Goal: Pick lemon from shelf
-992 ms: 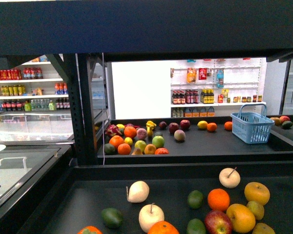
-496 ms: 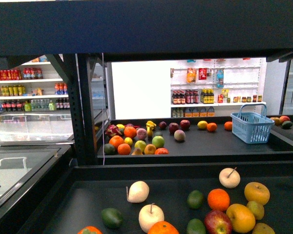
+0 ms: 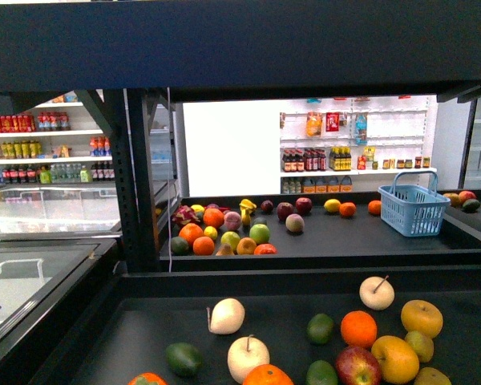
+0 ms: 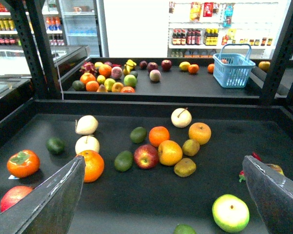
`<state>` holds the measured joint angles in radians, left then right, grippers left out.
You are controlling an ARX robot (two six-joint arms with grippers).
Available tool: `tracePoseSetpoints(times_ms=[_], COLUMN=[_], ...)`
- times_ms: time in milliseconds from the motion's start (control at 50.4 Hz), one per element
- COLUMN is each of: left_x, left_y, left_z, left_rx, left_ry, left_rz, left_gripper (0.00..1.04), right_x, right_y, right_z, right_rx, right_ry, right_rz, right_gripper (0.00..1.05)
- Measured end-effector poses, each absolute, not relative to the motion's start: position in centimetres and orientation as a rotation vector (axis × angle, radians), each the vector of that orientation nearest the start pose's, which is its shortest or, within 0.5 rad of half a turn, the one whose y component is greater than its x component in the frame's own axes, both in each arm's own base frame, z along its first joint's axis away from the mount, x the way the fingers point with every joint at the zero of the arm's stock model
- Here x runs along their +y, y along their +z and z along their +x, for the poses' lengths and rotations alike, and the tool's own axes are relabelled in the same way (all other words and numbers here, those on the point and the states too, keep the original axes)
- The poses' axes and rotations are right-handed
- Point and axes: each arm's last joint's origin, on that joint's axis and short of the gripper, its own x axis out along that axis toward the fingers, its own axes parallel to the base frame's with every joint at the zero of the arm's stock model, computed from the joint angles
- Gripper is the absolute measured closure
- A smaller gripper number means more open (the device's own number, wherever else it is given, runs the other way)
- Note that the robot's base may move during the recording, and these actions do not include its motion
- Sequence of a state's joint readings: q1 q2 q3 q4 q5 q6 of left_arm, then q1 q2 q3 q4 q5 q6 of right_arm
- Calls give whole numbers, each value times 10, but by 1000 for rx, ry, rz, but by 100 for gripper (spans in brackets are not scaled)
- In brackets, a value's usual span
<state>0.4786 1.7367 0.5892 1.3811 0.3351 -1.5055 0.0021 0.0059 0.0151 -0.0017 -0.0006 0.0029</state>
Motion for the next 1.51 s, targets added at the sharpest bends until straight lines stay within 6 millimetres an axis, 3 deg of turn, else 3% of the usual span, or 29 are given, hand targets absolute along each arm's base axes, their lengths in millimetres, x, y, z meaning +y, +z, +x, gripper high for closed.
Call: tracePoseSetpoints(times_ms=[60, 139, 456, 615, 834, 973, 1092, 1211, 1290, 1409, 1508], left_x=[139, 145, 138, 131, 95, 51, 14, -14, -26, -32, -28], left_y=[180, 186, 214, 240, 294, 319, 329, 325, 313, 266, 225], left_z=[260, 249, 238, 233, 209, 186, 162, 135, 118, 99, 97], left_rx=[-239, -260, -180, -93, 29, 16, -13, -75, -42, -11, -15], left_ry=[1, 33, 90, 199, 322, 246, 147, 102, 41, -3, -16], left_rz=[-1373, -1336, -1289, -1154, -696, -376, -215, -118, -66, -27, -24], left_gripper=[8, 8, 8, 8, 8, 8, 8, 8, 19, 41, 63], right_x=[0, 0, 0, 0, 0, 0, 0, 0, 0, 0, 0], right_y=[168, 168, 168, 168, 168, 168, 168, 168, 168, 168, 168], right_z=[97, 97, 97, 97, 97, 97, 97, 97, 97, 97, 97], right_rx=[-7, -7, -8, -8, -8, -8, -8, -8, -8, -8, -9], right_ry=[2, 0, 3, 3, 3, 3, 3, 3, 3, 2, 3], right_rz=[3, 2, 2, 2, 3, 2, 2, 2, 2, 2, 2], right_gripper=[8, 8, 8, 8, 8, 8, 8, 8, 8, 8, 8])
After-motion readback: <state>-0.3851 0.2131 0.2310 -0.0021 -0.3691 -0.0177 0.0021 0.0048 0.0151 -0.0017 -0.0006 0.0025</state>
